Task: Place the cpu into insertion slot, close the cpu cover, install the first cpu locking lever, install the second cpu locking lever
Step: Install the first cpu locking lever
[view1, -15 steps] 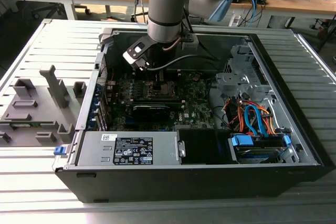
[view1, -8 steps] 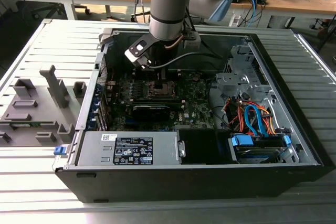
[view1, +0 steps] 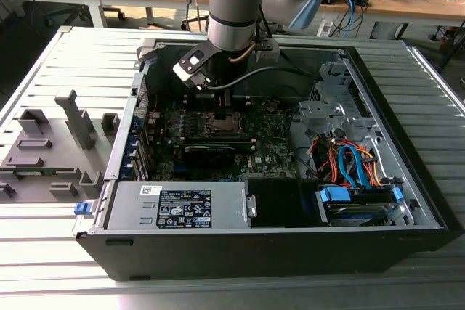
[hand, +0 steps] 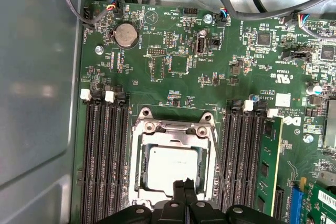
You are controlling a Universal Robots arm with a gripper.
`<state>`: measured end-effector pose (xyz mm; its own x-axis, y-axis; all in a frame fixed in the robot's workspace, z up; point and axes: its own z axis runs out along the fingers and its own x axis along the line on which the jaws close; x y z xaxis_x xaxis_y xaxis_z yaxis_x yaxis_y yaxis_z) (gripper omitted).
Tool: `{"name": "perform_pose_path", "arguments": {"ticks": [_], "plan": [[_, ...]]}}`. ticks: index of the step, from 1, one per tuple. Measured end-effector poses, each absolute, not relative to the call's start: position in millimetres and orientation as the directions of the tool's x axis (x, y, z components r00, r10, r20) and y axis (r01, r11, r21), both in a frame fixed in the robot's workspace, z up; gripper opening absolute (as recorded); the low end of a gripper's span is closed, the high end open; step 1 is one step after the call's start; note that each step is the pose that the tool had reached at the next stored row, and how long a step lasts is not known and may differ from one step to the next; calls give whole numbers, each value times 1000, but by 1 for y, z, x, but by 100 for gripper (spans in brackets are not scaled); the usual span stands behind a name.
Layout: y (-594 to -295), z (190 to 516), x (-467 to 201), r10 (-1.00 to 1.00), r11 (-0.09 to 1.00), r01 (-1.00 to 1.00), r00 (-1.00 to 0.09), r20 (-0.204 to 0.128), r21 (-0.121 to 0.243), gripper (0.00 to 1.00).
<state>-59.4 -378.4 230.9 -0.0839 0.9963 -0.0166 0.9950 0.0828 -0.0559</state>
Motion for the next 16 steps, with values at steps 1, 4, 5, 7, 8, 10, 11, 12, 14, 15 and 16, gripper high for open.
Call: {"name": "perform_pose_path", "arguments": {"ticks": [1, 4, 5, 7, 8, 10, 11, 12, 14, 15, 16], "plan": [[-378, 231, -59, 996, 83, 995, -84, -17, -56, 11], [-378, 231, -59, 996, 83, 995, -84, -17, -56, 11], [-378, 231, -59, 996, 83, 995, -84, -17, -56, 11], [-378, 231, -59, 996, 84, 995, -85, -17, -56, 11], [-378, 231, -59, 996, 86, 995, -87, -17, -56, 11], [-378, 231, -59, 995, 93, 994, -94, -17, -56, 11], [-378, 231, -59, 995, 98, 994, -99, -17, -56, 11], [-378, 231, -59, 995, 102, 993, -103, -17, -56, 11], [-378, 231, -59, 993, 112, 992, -113, -17, -56, 11], [-378, 231, -59, 993, 117, 992, -118, -17, -56, 11], [-378, 231, -59, 992, 122, 991, -123, -17, -56, 11]]}}
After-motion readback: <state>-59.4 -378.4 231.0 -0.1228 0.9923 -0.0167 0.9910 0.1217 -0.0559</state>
